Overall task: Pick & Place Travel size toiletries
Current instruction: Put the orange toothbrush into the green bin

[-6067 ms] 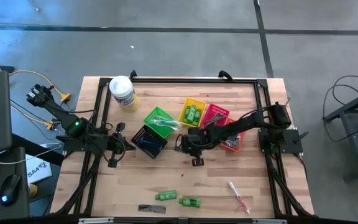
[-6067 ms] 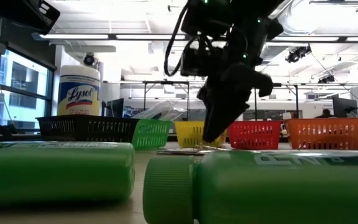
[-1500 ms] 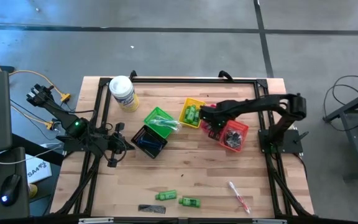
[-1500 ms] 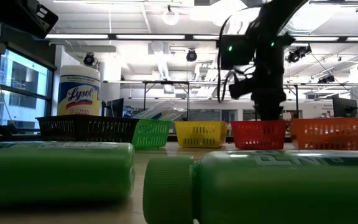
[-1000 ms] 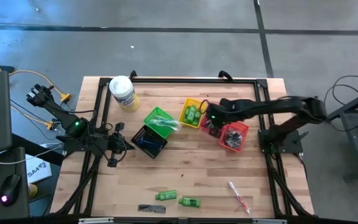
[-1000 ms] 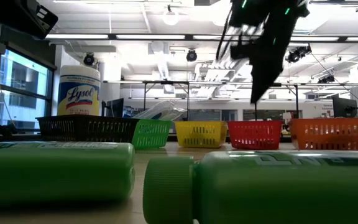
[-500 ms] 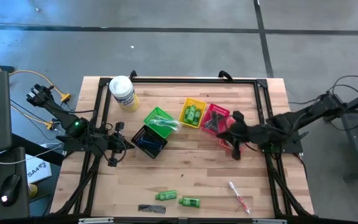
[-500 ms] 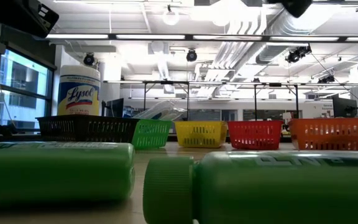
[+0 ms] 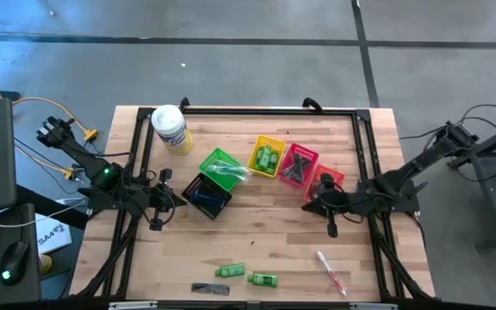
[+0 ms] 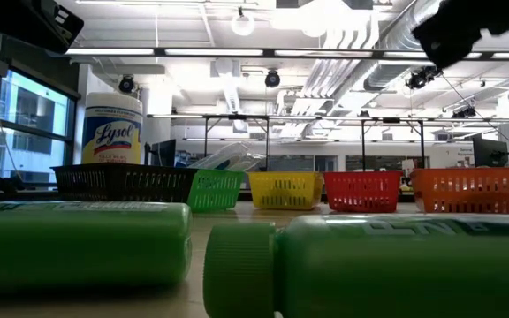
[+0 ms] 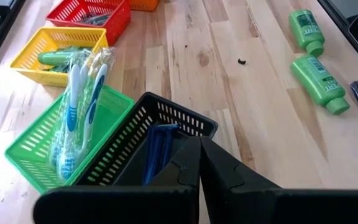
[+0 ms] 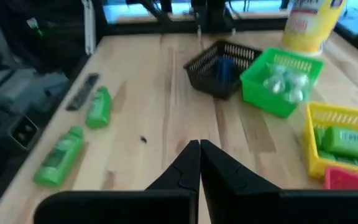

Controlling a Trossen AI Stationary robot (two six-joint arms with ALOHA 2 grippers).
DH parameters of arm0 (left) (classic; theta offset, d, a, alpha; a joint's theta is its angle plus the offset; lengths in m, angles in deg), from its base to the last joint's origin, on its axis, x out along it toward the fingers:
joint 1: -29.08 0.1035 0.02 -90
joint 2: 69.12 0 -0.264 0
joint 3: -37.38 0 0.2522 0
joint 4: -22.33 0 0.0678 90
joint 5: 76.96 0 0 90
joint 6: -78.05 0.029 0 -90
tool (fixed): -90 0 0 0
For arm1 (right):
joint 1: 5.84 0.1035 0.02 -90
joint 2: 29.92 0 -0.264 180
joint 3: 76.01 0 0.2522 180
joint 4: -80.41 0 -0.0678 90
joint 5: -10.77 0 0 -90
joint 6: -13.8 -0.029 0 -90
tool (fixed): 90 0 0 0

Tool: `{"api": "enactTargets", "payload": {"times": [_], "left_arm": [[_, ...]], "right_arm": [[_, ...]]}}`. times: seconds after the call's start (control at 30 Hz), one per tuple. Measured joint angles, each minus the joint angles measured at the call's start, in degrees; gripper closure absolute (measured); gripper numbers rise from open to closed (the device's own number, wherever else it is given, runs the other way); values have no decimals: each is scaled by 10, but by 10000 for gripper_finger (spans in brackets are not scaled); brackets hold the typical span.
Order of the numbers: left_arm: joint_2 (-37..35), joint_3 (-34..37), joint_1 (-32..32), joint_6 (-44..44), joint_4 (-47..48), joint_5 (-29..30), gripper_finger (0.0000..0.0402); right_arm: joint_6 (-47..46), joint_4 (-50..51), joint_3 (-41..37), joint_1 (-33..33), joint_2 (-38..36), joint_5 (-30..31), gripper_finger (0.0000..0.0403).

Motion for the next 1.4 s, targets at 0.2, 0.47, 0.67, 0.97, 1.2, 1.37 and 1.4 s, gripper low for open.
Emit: {"api": "enactTargets", "payload": {"times": [0.2, 0.47, 0.67, 0.97, 1.2, 1.37, 1.4], "left_arm": [[0, 0, 0, 2, 0, 0, 402], [0, 0, 0, 2, 0, 0, 402], [0, 0, 0, 3, 0, -1, 402], [0, 0, 0, -2, -4, 0, 402], [0, 0, 0, -19, -7, 1, 402], [0, 0, 0, -40, -5, 1, 402], [0, 0, 0, -44, -5, 1, 402]], "right_arm": [[-16, -15, -11, 0, 35, -24, 399], [-21, -14, -12, 0, 63, -35, 399], [-33, -37, -12, 0, 63, -66, 399], [-32, -45, -11, 0, 63, -88, 399], [19, -24, -11, 7, 63, -128, 399], [29, -26, -11, 23, 63, -114, 399], [23, -26, -11, 24, 63, -107, 399]]}}
